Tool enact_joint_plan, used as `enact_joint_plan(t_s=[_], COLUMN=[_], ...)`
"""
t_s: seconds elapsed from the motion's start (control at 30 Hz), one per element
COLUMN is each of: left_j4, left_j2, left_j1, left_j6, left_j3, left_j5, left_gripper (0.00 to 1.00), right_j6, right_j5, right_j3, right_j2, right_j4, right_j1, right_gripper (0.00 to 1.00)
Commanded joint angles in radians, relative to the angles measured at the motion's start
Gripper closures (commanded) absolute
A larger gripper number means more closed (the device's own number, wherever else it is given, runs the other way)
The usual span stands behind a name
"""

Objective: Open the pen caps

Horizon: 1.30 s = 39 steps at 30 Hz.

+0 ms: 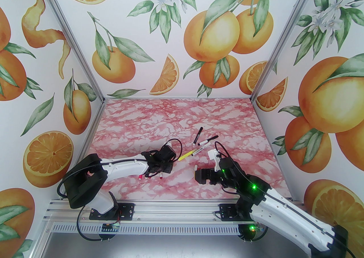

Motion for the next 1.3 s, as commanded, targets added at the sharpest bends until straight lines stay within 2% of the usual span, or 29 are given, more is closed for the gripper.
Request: enact_joint_plan(t_s=[0.0,0.37,0.5,0.63,0.77,1.0,1.27], left_j4=[-0.047,-0.064,-0.117,-0.093,0.02,-0.065,-0.161], left_j2=[-0.001,-0.044,-0.072,-0.108,-0.108,0.079,0.297], left_j1=[0.008,0.011,0.012,0.014,0.013,0.015,0.052], left_j6=[0.005,0.011,0.019,0.03,0.142,0.469,0.642], left_j3=[0.03,0.013,0.035,0.045,0.08,0.294,0.501], left_j5=[-0.041,-0.049,-0.072,-0.047,0.068,0.191,0.254], left_gripper=[0.65,0.66,0.69,0.7,0.69,0.64,0.62], right_j6=[0.01,0.008,0.007,0.011,0.027,0.038,0.054], right_j5=[0.024,0.022,0.024,0.061,0.114,0.146,0.16], right_j3=[-0.016,-0.017,-0.009,0.005,0.021,0.048,0.046], right_j2=[0.01,0.029,0.038,0.022,-0.022,-0.071,-0.14], right_j4=[0.018,0.03,0.032,0.006,-0.017,-0.068,-0.123], right_j1=[0.009,0.009,0.008,0.009,0.008,0.008,0.009], right_gripper=[0.06,0.06,0.06,0.06,0.06,0.06,0.06])
